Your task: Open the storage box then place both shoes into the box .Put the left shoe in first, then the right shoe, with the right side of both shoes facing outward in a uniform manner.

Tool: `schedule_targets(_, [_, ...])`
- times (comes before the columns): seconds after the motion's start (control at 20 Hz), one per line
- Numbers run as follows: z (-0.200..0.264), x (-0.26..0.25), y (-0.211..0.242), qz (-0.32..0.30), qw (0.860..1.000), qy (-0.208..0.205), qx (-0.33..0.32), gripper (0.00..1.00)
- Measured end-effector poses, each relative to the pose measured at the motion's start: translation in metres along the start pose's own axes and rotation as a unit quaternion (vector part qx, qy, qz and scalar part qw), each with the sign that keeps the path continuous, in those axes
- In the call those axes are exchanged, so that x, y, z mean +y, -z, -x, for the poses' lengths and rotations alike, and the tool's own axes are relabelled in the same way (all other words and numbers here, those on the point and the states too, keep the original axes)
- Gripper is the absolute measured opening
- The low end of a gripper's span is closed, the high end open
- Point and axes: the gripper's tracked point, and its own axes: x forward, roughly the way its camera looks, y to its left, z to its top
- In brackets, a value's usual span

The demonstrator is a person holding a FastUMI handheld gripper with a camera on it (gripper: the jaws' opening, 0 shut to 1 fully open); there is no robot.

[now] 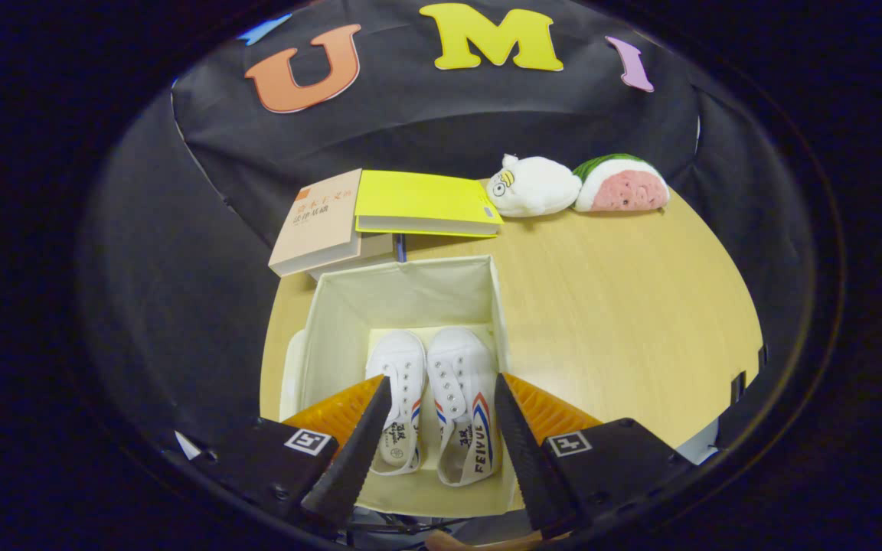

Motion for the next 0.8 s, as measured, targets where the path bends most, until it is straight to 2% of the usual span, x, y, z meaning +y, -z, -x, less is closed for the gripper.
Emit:
schedule_targets(0.05, [0.006,-0.002,-0.001,-0.004,1.000,0.000,-0.006,0.86])
schedule_targets(0.2, [0.035,-0.014,-0.008,-0.001,0.999,0.007,-0.038,1.00])
schedule_targets(0.4, [0.082,-0.031,-0.025,0.026,0.993,0.019,-0.113,0.99])
schedule_targets(0.5, [0.109,-0.038,-0.037,0.042,0.985,0.017,-0.167,0.99])
schedule_targets(0.8, [0.194,-0.079,-0.055,0.082,0.946,0.008,-0.314,0.99])
